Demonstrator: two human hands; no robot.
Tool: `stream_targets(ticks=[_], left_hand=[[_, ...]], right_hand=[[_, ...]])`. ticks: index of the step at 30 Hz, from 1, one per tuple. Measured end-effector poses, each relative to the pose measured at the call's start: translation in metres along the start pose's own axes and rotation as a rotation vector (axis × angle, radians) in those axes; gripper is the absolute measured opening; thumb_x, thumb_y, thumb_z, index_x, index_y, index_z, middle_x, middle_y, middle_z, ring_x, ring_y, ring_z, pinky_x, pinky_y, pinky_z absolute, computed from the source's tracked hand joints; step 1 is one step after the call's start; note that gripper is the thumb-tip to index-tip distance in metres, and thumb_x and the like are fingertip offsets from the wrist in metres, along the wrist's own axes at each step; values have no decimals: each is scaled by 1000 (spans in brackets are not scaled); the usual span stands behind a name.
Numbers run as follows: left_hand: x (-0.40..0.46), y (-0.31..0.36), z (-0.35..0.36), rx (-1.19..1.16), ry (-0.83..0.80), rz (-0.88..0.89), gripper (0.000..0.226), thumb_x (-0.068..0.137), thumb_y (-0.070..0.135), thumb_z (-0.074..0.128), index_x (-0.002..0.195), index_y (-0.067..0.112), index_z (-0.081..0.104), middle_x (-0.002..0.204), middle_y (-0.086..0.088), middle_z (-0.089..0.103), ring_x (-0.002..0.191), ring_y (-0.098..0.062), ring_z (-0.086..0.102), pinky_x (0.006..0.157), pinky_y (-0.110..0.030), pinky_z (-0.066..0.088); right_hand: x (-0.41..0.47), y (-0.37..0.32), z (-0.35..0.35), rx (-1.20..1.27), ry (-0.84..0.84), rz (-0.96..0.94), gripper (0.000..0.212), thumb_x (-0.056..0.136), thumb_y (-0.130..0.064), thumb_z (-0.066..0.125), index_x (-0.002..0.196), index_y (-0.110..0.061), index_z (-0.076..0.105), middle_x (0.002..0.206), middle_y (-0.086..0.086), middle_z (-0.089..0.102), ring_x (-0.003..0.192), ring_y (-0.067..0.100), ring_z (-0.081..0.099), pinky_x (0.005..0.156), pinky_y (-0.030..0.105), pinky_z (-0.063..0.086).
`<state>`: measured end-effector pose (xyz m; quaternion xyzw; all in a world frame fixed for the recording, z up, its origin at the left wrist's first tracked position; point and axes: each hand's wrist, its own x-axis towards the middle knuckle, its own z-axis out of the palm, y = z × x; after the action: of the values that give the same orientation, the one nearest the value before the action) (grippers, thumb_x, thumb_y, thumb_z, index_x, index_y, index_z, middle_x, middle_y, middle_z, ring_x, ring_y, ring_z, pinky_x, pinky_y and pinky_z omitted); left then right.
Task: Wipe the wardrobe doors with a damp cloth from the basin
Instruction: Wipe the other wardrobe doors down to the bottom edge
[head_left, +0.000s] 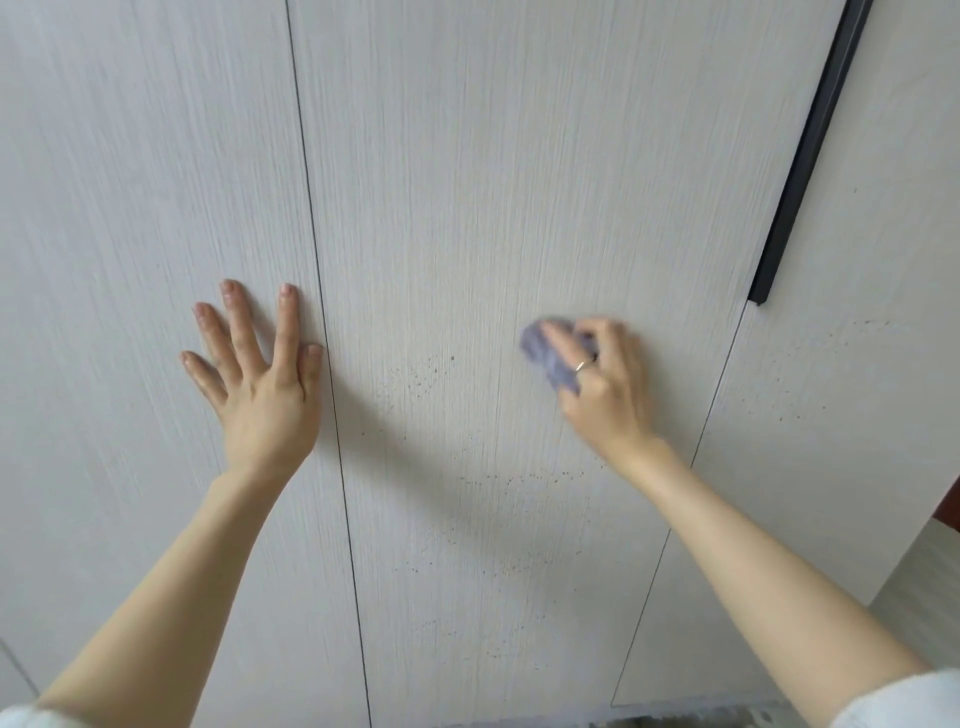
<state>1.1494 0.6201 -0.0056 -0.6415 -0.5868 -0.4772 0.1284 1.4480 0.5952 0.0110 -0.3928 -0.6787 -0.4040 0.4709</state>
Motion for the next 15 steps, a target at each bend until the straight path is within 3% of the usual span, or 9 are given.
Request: stream_targets(ticks=[2,4,5,7,9,10,12,14,15], left_hand=[[-1,1,0,1,-1,3,54,102,34,30,150,33,7,157,-11,-12,142,-38,-15,108,-60,-10],[-1,1,0,4,-3,5,54,102,34,29,150,33,6,157,-11,-12,142,-38,-15,109,-60,-10],[0,2,-1,4,-4,9,54,102,34,29,150,33,7,157,-12,-12,142,-38,-16,109,-60,-10],[-1,2,-2,6,-20,16,54,102,34,30,150,32,7,157,-12,-12,142,-38,-16,109,-60,-10],[-3,0,-4,13,-33,15,55,101,34,29,150,31,6,157,-11,-14,142,-37,-17,109,-59,-11],[-4,-1,-5,13,-38,14,55,101,35,28,150,31,5,157,-10,-14,142,-36,-17,110,-58,-11],[-4,-1,-6,14,-41,17,55,100,39,25,150,31,4,157,-10,-14,142,-36,-17,110,-59,-10],[-3,0,-7,12,-44,16,55,98,41,21,149,31,1,157,-10,-14,142,-35,-18,111,-59,-10],[-4,-1,-6,12,-46,14,55,98,42,20,149,32,0,157,-10,-14,142,-35,-18,111,-59,-10]], right_hand=[[16,5,-1,-27,81,200,41,70,-5,67,112,-9,67,88,16,55,78,24,47,65,36,42],[5,-9,5,-13,81,238,43,69,-2,66,111,-8,68,89,15,54,77,23,45,65,35,41],[-8,-19,9,-2,36,160,41,70,-1,66,110,-8,69,90,14,54,77,25,47,63,34,42],[-38,-39,12,-13,-172,-201,33,74,-7,64,105,-11,72,91,10,60,73,26,56,60,31,44],[-44,-45,11,-74,-334,-523,34,87,-10,42,102,-15,72,85,6,65,65,23,58,57,27,43],[-35,-44,10,-80,-351,-569,44,90,-10,29,102,-15,72,83,5,65,63,22,57,56,26,43],[-4,-43,12,-55,-244,-465,42,93,-10,31,104,-12,72,84,9,66,64,25,59,56,28,44],[35,-40,13,-32,-47,-223,28,86,-10,53,108,-9,70,87,15,64,69,29,60,60,34,46],[52,-39,15,-21,26,-93,32,78,-7,61,109,-8,68,89,16,62,72,31,59,62,36,46]])
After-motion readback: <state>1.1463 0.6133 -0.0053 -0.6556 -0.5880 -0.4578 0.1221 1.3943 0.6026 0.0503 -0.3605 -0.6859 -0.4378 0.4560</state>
